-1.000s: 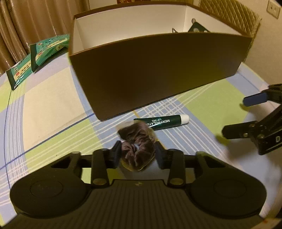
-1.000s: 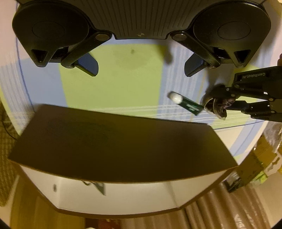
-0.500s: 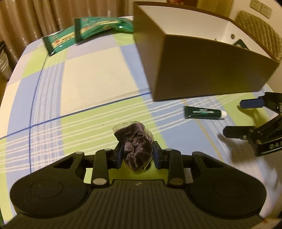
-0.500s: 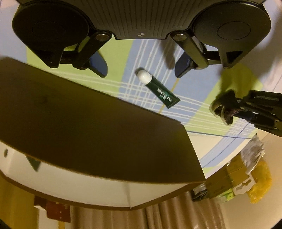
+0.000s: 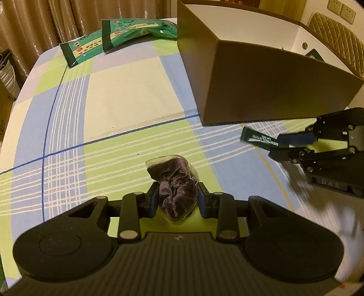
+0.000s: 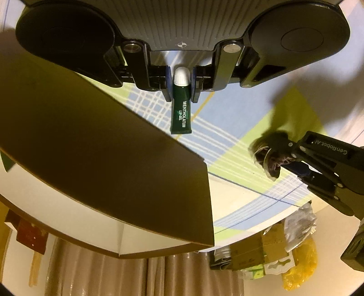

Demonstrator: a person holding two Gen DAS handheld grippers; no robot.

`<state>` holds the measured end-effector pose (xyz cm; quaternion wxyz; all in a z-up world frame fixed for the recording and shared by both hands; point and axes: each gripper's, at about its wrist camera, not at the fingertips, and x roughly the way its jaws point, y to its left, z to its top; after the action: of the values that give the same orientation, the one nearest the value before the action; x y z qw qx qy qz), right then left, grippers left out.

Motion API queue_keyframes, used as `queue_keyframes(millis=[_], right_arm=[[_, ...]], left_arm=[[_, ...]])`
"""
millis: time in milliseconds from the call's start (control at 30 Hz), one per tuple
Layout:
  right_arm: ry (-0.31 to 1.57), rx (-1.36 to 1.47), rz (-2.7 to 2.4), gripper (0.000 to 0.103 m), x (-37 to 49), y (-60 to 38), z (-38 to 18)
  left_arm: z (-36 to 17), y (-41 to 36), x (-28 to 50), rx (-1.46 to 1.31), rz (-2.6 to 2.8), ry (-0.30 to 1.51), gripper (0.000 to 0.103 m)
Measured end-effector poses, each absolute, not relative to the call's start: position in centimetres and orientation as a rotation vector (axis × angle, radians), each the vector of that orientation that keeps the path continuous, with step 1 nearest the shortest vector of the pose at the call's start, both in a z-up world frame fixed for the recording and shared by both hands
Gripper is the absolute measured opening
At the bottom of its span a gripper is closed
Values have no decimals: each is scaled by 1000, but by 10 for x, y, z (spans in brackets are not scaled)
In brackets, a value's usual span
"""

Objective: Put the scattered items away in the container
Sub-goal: 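Grasp the brown scrunchie with the left tool, then grasp the green lip gel tube with the right tool while the left tool holds the scrunchie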

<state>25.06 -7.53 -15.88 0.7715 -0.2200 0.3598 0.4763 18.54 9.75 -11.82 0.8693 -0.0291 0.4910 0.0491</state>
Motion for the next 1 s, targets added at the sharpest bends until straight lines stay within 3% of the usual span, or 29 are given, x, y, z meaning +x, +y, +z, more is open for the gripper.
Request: queue_keyframes(millis=[867, 933, 1000], right_arm=[[894, -295, 710, 13, 222, -222, -139], [896, -285, 711, 14, 220, -226, -138], [896, -276, 718, 25, 220, -230, -140]], left_arm=[[-113, 19, 165, 30, -12, 1034, 29], [-113, 7, 162, 38, -40, 1035, 29], [-113, -5, 159, 50, -67, 1035, 29]])
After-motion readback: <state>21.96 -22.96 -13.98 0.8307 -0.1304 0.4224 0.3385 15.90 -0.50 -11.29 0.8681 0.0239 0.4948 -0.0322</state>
